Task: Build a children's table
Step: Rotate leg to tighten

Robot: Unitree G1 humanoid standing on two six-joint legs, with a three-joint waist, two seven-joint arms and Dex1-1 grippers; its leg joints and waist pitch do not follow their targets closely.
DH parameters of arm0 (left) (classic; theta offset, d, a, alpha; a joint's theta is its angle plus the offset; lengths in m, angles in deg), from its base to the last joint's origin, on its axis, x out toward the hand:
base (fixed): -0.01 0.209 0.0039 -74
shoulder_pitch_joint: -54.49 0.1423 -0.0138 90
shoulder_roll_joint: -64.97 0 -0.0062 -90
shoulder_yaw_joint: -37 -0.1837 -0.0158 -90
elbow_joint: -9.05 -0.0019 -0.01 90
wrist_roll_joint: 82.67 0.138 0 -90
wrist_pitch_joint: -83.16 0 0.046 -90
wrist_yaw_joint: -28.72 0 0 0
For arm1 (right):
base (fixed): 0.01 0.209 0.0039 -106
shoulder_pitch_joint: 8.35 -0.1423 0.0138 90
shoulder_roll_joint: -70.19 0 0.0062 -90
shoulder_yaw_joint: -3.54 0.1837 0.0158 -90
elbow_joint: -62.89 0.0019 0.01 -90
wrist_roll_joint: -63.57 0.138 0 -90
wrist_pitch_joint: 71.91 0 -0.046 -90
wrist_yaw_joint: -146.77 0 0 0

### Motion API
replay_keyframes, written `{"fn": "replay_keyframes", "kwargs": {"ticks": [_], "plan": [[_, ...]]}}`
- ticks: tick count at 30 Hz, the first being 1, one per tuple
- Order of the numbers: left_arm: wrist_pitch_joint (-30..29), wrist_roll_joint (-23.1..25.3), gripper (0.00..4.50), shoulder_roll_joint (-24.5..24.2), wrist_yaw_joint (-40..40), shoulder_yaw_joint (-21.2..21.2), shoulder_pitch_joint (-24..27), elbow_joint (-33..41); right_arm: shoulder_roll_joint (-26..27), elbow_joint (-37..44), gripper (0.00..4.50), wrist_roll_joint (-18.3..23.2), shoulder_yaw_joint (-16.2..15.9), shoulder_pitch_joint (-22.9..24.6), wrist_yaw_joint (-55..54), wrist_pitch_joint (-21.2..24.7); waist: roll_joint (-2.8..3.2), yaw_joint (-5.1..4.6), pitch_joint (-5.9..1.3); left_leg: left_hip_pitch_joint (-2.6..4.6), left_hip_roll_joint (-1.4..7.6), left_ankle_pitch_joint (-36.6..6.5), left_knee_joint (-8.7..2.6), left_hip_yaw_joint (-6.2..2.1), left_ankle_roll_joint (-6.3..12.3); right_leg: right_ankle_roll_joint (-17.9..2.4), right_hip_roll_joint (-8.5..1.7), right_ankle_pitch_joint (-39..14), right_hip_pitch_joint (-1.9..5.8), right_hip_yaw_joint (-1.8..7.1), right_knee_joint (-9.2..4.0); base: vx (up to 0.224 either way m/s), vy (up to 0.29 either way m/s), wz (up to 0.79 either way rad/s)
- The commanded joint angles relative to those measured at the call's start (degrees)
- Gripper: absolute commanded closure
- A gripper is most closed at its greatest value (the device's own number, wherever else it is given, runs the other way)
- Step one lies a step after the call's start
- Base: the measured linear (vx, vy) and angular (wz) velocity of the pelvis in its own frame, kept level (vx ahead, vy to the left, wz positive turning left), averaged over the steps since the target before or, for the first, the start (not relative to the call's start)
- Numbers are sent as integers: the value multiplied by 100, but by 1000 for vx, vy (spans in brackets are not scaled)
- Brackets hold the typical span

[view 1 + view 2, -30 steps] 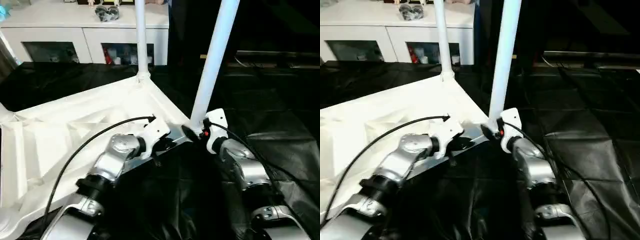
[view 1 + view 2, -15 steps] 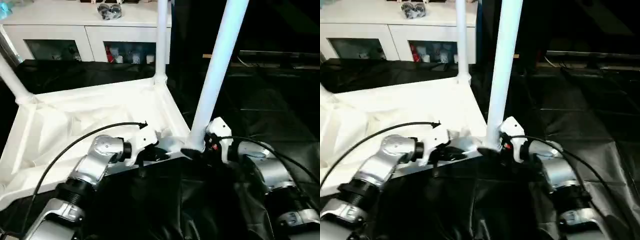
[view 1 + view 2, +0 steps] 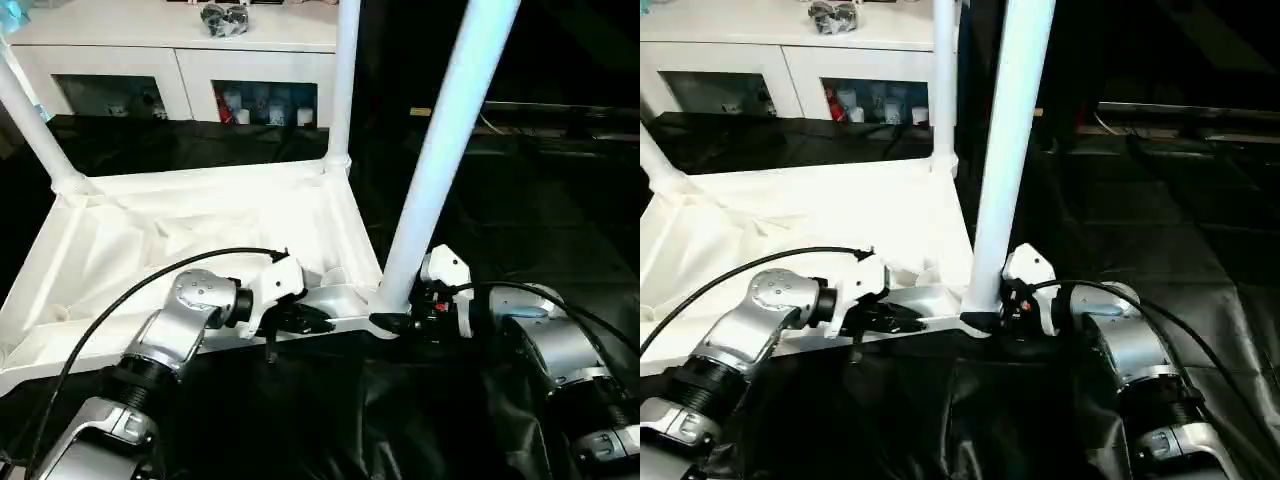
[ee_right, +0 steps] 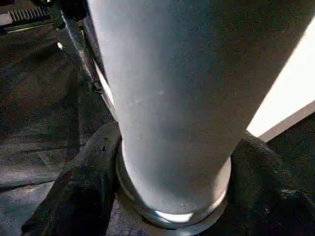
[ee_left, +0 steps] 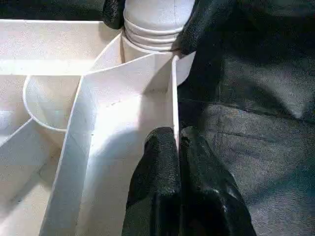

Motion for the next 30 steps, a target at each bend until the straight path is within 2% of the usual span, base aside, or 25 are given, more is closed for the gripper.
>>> {"fn": "replay_keyframes", "kwargs": {"ticks": [1,4,5,6,7,8,9,10,11,12,14,15,16,17,18,19,21,24,27,28,30], "plan": [[65,-242,450,184,-11,-18,-38,254,136,127,175,102,-379,157,225,76,-70,-10,-359,194,382,-855,-386,-198,395,-1546,-372,-140,149,150,-333,0,0,0],[42,-104,450,347,450,37,-92,151,348,54,176,45,-326,212,-159,180,-95,-3,-358,194,383,-857,-383,-196,403,-1541,-377,-196,150,152,-337,0,0,0],[42,-104,450,347,450,37,-92,151,348,54,177,45,-326,212,-159,180,-89,-14,-342,200,381,-972,-400,-204,345,-1511,-383,-427,137,154,-367,0,0,0],[-35,78,450,563,1054,100,-185,-22,703,-230,178,-92,-145,133,-929,192,-89,-26,-339,204,381,-1017,-405,-202,310,-1501,-382,-506,129,159,-376,0,0,0],[-35,91,450,579,1098,104,-191,-34,729,-252,178,-101,-131,126,-985,192,-80,-73,-302,209,372,-1226,-437,-210,194,-1477,-381,-821,94,169,-421,0,0,0],[-103,162,450,714,1404,133,-243,-110,933,-441,178,-159,-19,49,-1423,220,-117,-105,-294,217,370,-1484,-464,-238,44,-1388,-403,-1299,110,164,-444,0,0,0],[-178,209,450,844,1620,128,-269,-125,1130,-620,178,-207,90,-34,-1844,250,-117,-105,-294,217,370,-1484,-464,-238,44,-1388,-403,-1299,110,164,-444,0,0,0],[-178,209,450,844,1620,128,-269,-125,1130,-620,178,-207,90,-34,-1844,250,-119,-155,-285,238,366,-1708,-486,-260,-125,-1264,-410,-1712,91,174,-487,0,0,0],[-210,248,450,937,1766,113,-281,-123,1269,-738,178,-241,163,-94,-2143,276,-112,-162,-289,236,371,-1729,-496,-264,-156,-1187,-410,-1756,89,182,-499,0,0,0],[-350,332,450,1197,2093,58,-330,-99,1660,-1065,178,-241,345,-308,-2845,319,-104,-168,-289,235,366,-1734,-494,-262,-169,-1175,-411,-1743,79,187,-496,0,0,0],[-383,361,450,1279,2206,46,-347,-97,1782,-1165,178,-236,398,-377,-3049,319,-106,-214,-298,230,356,-1765,-506,-277,-208,-1109,-409,-1804,82,182,-509,0,0,0],[-442,461,450,1453,2421,-19,-393,-102,2103,-1364,178,-240,512,-567,-3584,301,-61,-220,-297,237,357,-1762,-506,-276,-212,-1120,-409,-1732,70,189,-508,0,0,0],[-451,502,450,1502,2491,-36,-407,-107,2194,-1410,178,-257,531,-618,-3726,274,-77,-256,-293,226,349,-1782,-511,-274,-235,-1131,-391,-1663,62,184,-506,0,0,0],[-464,508,450,1554,2494,-49,-423,-104,2290,-1411,178,-323,473,-646,-3792,192,-42,-254,-306,222,341,-1752,-511,-279,-241,-1134,-392,-1595,80,183,-494,0,0,0],[-467,506,450,1570,2486,-51,-428,-104,2320,-1405,178,-355,445,-650,-3797,156,-61,-250,-315,223,344,-1696,-500,-263,-208,-1136,-386,-1412,78,186,-500,0,0,0],[-434,498,450,1580,2443,-64,-431,-106,2362,-1364,178,-361,404,-632,-3683,93,-47,-237,-323,226,341,-1632,-488,-255,-158,-1160,-378,-1200,84,188,-488,0,0,0],[-346,483,450,1545,2312,-104,-413,-83,2337,-1292,122,-313,389,-592,-3490,106,-56,-232,-333,202,334,-1466,-473,-246,-56,-1222,-371,-861,116,186,-459,0,0,0],[-317,469,450,1456,2181,-94,-361,-48,2211,-1302,88,-280,481,-561,-3342,122,-41,-225,-342,199,337,-1320,-453,-235,76,-1324,-375,-596,134,183,-439,0,0,0],[-248,404,450,1314,2005,-52,-304,20,2017,-1310,62,-280,501,-552,-3160,-1,-30,-224,-336,205,342,-1395,-459,-236,84,-1356,-376,-712,134,176,-452,0,0,0],[-256,341,450,1208,1854,-9,-257,84,1874,-1288,53,-323,459,-540,-3006,-108,-8,-226,-336,204,345,-1412,-464,-239,69,-1362,-369,-708,137,173,-443,0,0,0],[-207,299,450,1092,1709,19,-219,127,1728,-1253,32,-338,412,-525,-2787,-177,-24,-220,-347,206,347,-1409,-452,-237,85,-1381,-374,-650,146,170,-442,0,0,0]]}}
